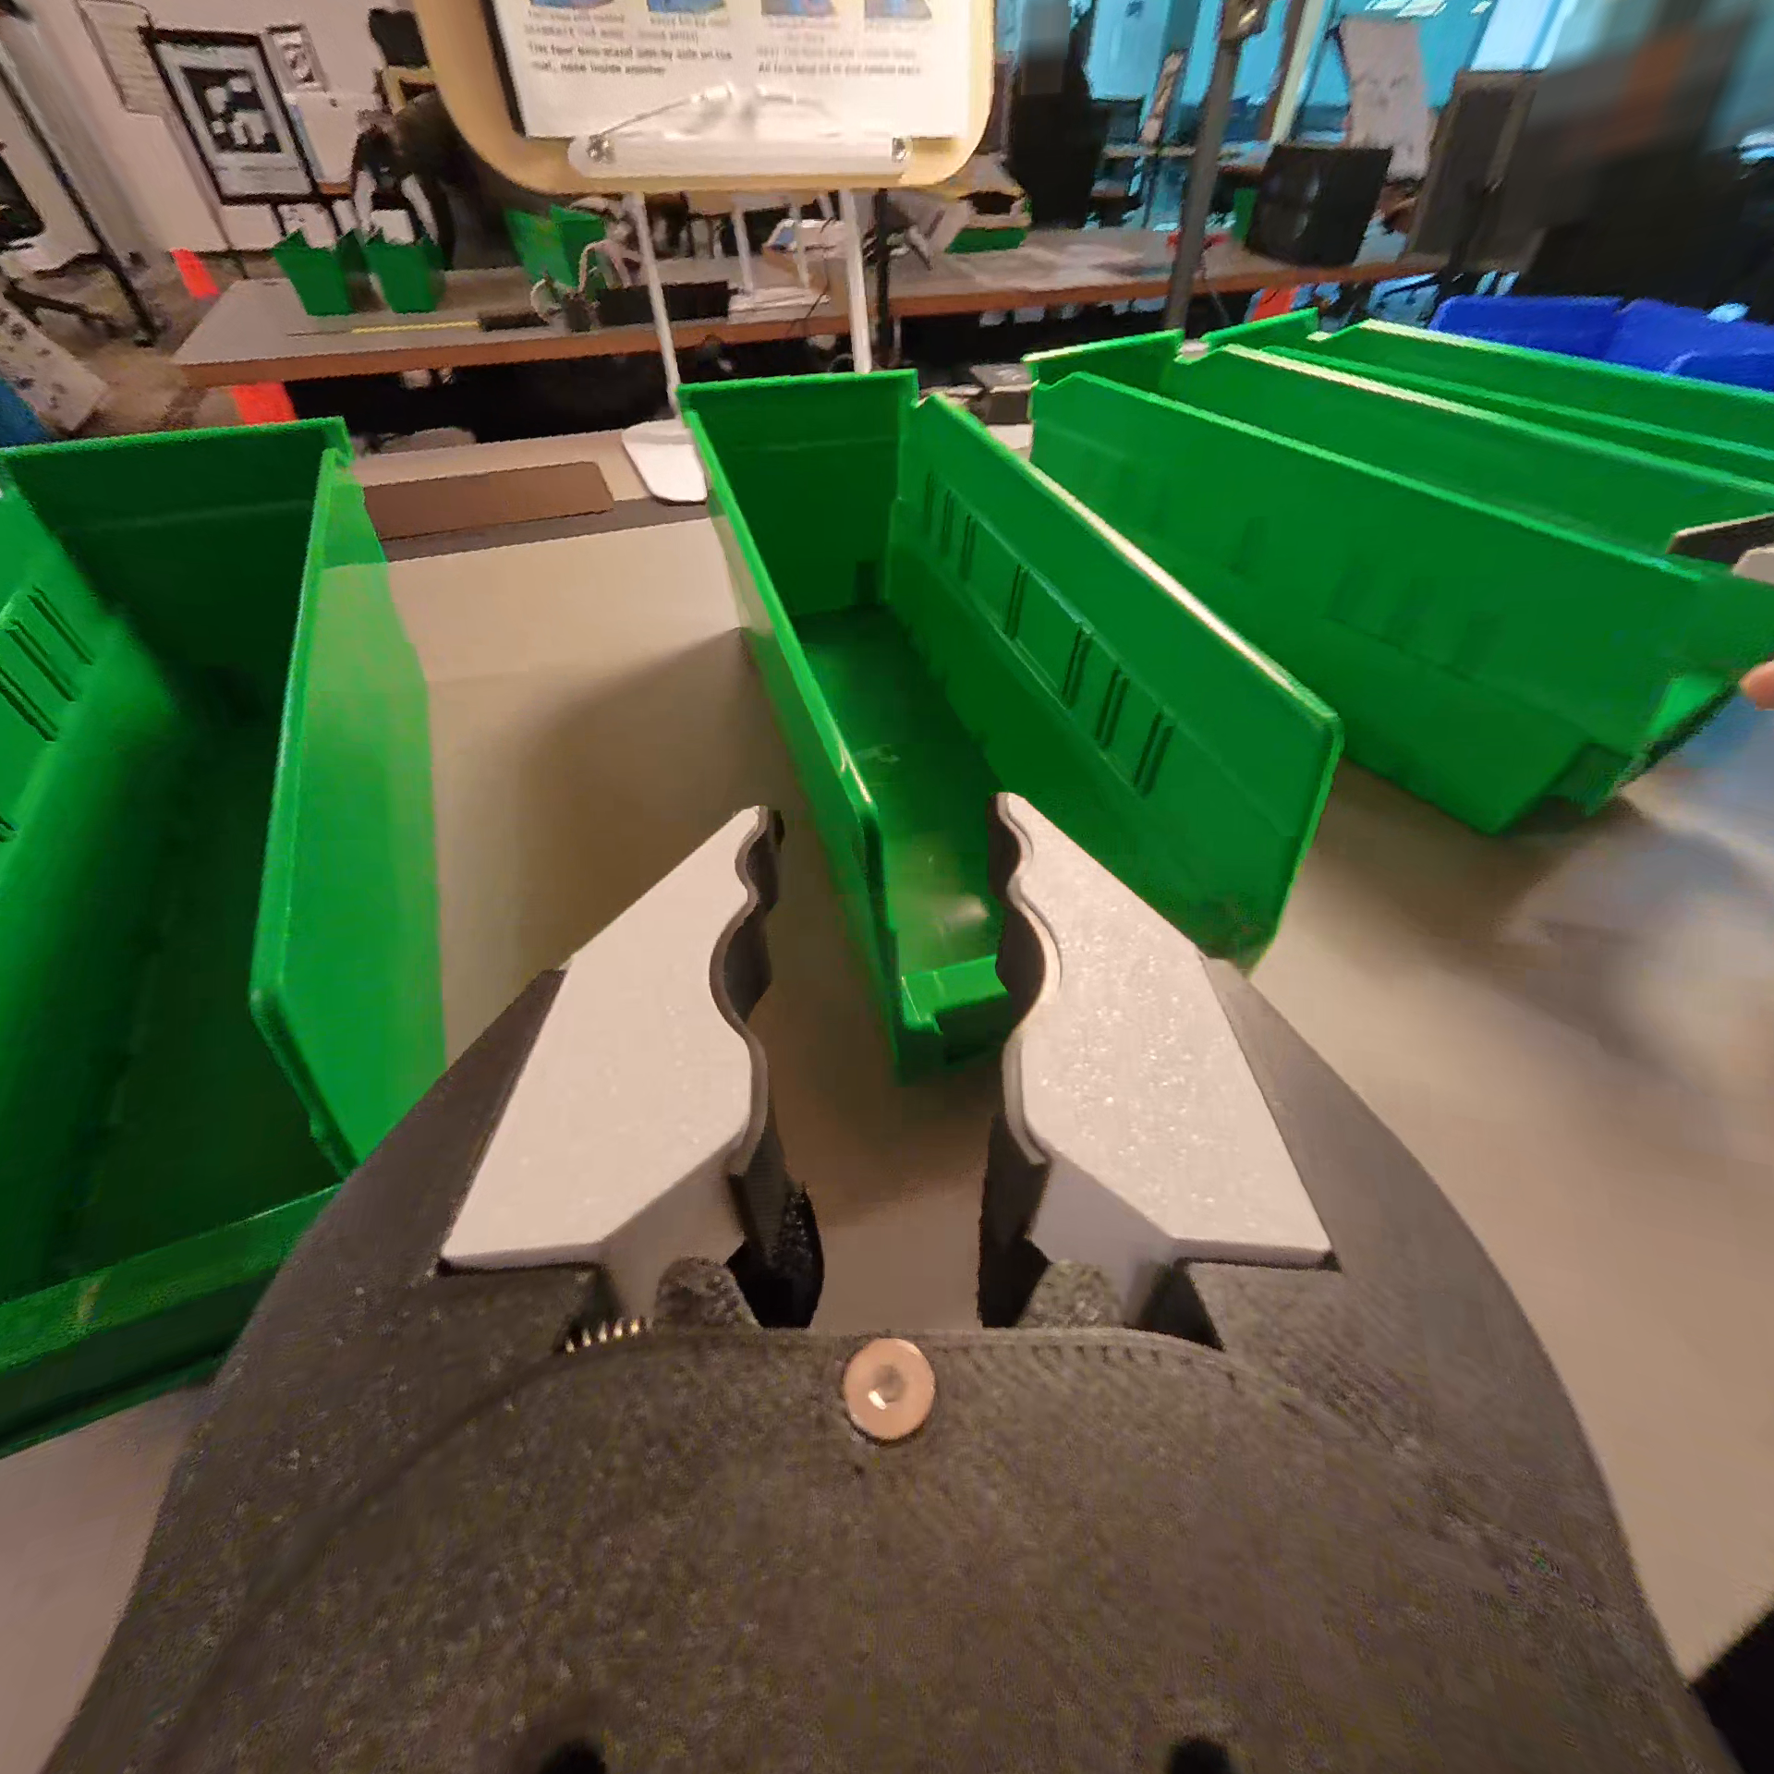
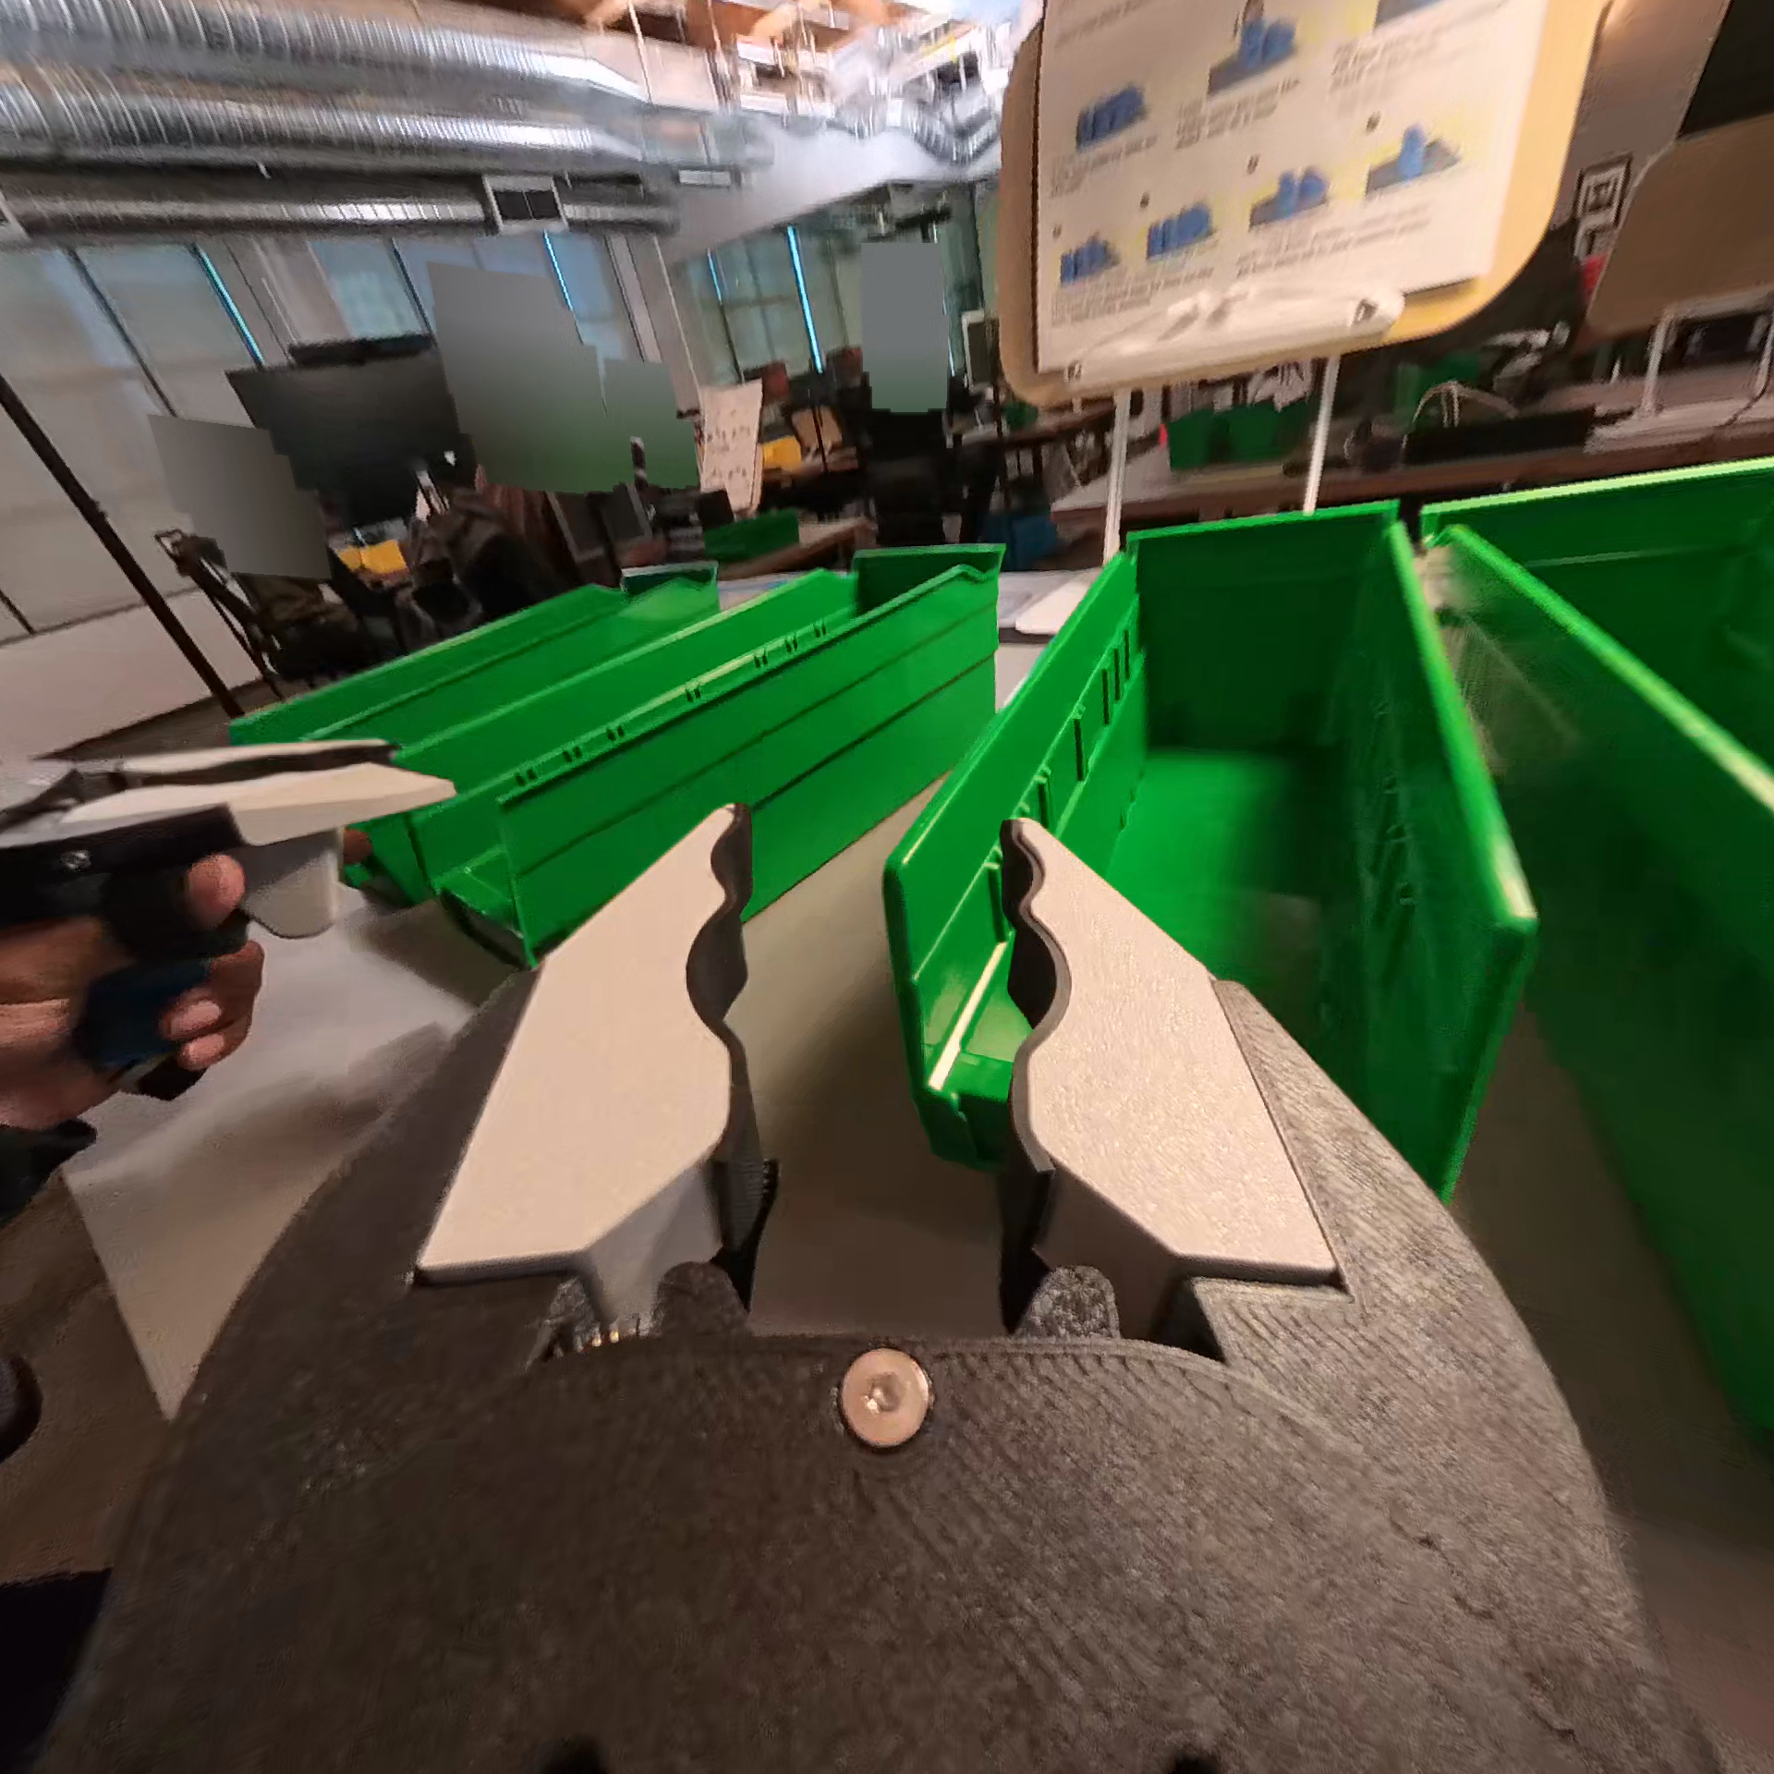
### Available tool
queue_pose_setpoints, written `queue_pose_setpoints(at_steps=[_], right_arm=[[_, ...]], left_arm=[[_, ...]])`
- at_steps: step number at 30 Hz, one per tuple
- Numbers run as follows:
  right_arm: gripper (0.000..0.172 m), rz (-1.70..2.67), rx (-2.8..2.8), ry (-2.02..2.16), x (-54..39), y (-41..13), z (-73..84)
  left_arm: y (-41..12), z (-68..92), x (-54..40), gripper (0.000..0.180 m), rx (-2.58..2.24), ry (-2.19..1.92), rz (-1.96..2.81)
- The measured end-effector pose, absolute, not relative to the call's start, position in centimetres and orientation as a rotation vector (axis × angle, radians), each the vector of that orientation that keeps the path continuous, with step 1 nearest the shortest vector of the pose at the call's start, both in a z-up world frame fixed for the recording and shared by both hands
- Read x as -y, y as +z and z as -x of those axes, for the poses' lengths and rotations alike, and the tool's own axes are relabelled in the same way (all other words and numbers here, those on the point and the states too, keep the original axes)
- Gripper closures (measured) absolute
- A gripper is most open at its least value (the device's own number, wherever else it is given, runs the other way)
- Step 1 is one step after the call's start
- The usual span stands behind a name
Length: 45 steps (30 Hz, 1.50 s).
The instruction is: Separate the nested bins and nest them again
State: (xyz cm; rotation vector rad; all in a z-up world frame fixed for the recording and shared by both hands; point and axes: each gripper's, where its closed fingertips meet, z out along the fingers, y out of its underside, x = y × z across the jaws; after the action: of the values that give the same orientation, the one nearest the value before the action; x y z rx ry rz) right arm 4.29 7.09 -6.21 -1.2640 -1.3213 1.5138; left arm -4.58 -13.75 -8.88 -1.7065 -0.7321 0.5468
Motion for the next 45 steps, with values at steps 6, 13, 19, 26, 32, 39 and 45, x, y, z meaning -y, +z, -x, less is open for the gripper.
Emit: queue_pose_setpoints(at_steps=[6,13,19,26,32,39,45], right_arm=[[0.155,1.332,1.355,1.44,-6.2,-7.5,-2.3],[0.155,1.322,1.375,1.451,-4.1,-7.5,-1.8],[0.156,1.332,1.365,1.494,-3.7,-7.5,-1.5],[0.131,1.207,1.327,1.545,-4.5,-4.5,-4.6],[0.123,1.217,1.093,1.277,-15.3,-1.1,-8.7],[0.111,1.509,1.163,1.093,-21.8,-7.3,-7.6],[0.138,1.512,1.188,1.105,-19.7,-8.6,-6.6]], left_arm=[[-10.3,6.0,13.3,0.176,0.814,0.542,1.707],[-10.1,5.6,14.9,0.18,0.925,0.62,1.623],[-9.6,6.2,16.0,0.18,0.998,0.664,1.547],[-9.4,6.4,15.9,0.179,0.991,0.675,1.538],[-9.5,5.1,16.3,0.156,0.938,0.636,1.579],[-8.5,3.8,19.1,0.146,0.922,0.637,1.586],[-8.5,4.1,21.2,0.146,0.91,0.646,1.64]])
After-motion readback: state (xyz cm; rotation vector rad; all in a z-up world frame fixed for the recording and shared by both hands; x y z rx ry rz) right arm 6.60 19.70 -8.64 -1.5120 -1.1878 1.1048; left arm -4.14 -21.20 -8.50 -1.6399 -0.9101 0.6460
